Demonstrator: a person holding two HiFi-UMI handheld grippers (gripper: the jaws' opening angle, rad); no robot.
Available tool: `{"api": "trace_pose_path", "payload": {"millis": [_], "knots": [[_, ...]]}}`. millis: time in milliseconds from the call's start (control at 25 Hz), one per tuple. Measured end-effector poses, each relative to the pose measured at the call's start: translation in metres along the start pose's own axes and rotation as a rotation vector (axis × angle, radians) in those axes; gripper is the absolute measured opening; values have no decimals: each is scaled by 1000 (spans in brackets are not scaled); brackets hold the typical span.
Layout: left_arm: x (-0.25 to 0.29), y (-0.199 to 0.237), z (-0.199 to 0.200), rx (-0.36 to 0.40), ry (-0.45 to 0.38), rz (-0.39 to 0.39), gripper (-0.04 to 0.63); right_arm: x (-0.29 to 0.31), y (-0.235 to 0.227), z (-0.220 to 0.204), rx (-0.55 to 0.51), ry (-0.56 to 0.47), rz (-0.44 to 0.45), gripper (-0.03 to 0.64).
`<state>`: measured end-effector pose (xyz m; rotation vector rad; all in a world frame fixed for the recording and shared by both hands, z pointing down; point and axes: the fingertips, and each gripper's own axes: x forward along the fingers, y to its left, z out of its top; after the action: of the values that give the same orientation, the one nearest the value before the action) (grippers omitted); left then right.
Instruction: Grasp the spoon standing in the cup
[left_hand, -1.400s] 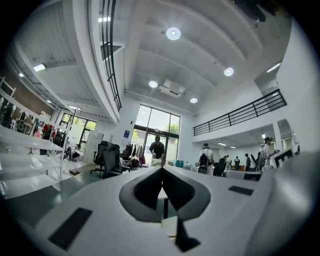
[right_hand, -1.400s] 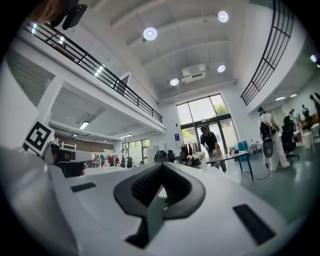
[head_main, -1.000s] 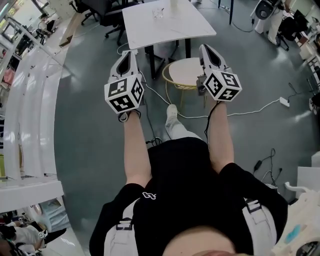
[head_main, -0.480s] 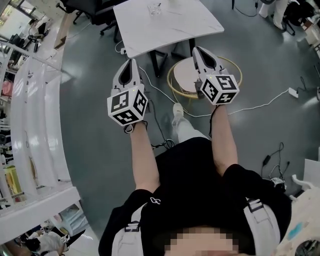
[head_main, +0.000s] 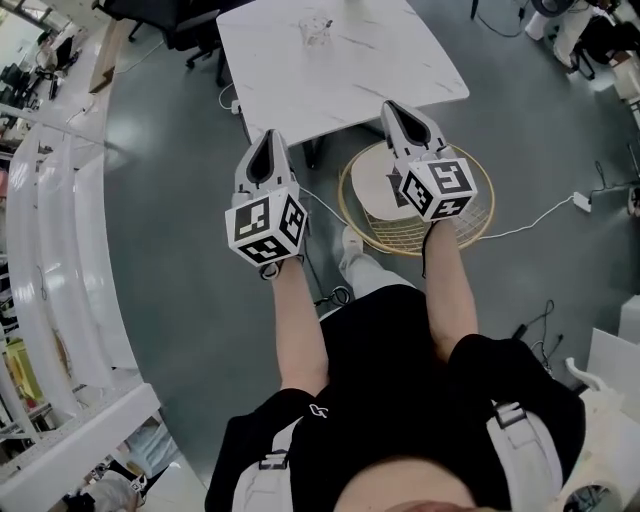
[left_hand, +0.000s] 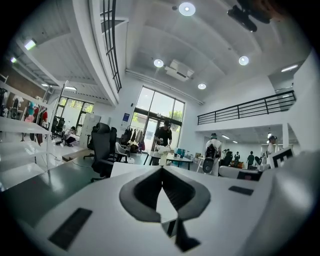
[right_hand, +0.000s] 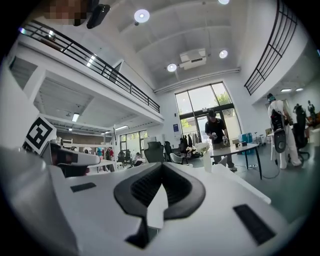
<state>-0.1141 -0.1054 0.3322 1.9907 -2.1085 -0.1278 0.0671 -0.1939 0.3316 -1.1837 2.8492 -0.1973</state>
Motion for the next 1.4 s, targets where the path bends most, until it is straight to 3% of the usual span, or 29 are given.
{"api": "trace_pose_path", "payload": {"millis": [360,680,920,1400], "knots": [[87,4,-6,-8,48,-34,14,65,-36,-16,-22,63,-21,6],[135,40,-27,-37,105,-19,15,115,-48,-42,-23,132,-23,6],[191,67,-51,-17,183,-45,14,172,-69,-59,-11,155,-85,6],[286,81,-81,-1,269,-138,14,256,-98,-90,-16,177,-109,6]]}}
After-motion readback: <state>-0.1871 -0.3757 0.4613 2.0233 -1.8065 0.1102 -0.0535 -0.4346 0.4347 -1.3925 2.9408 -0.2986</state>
